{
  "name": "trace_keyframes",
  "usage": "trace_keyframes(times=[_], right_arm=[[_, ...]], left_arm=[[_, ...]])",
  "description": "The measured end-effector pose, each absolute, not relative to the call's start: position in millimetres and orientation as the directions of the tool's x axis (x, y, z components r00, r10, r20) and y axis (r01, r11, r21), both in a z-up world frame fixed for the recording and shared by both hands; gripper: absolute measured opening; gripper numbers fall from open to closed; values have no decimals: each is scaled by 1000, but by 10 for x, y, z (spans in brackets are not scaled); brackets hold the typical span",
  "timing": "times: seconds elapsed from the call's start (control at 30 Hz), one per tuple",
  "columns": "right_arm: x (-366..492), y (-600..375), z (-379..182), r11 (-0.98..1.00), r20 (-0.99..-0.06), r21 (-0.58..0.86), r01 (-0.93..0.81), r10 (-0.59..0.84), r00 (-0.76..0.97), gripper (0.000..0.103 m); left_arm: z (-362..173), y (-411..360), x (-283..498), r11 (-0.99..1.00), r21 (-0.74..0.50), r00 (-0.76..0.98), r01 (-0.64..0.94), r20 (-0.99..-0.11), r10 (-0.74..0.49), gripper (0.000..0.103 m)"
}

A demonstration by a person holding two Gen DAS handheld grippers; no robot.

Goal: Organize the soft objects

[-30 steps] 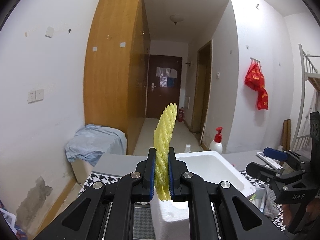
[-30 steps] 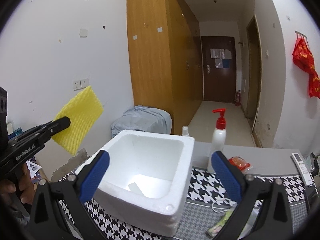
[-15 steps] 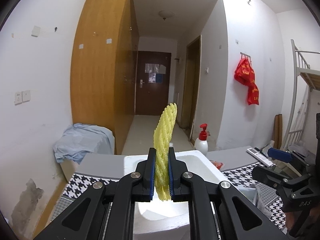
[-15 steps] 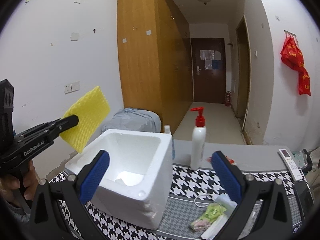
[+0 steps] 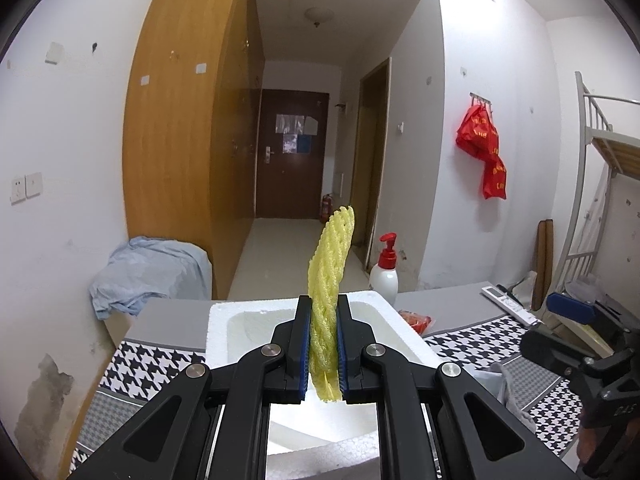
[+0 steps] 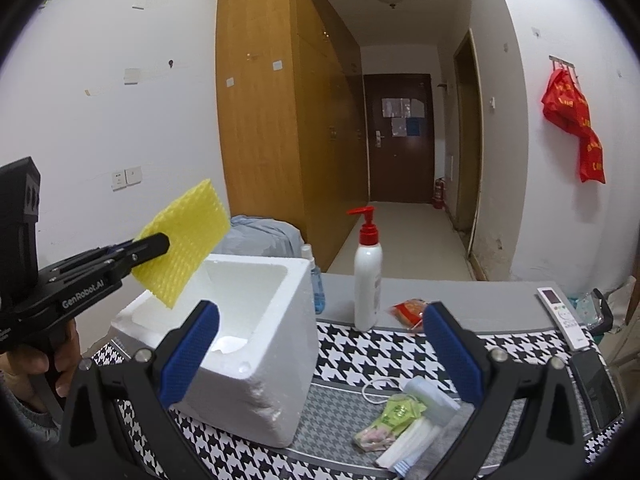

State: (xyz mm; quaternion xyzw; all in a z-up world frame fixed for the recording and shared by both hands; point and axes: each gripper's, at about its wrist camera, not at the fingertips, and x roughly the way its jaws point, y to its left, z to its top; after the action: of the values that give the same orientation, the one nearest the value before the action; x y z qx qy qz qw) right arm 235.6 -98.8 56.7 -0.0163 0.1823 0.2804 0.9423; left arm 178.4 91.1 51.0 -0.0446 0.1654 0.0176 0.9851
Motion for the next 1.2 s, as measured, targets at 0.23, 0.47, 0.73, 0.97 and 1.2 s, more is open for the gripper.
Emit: trace_keyframes(times=[0.23,0.47,0.73,0.97,1.2], right_arm=[[2386,-1011,528,847,-365,85,-525,517,774,103],[2389,-1059,510,853,-368,86,-514,507,779,103],[2359,-1121,484,861,-366,83,-502,495,789,103],[2260,-1249,452,868,-348,84,-489,485,802,103],[2144,-1375,445,863,-324,92,-497,498,804,103]], left_arm=[[423,958,1943,995,-77,925,-56,-378,23,15],[416,931,1881,995,-95,930,-43,-366,5,66],[476,775,1657,996,-82,955,-28,-295,3,102],[503,611,1480,998,-61,960,-34,-279,16,102],[493,503,1309,998,-45,961,-52,-275,38,102]])
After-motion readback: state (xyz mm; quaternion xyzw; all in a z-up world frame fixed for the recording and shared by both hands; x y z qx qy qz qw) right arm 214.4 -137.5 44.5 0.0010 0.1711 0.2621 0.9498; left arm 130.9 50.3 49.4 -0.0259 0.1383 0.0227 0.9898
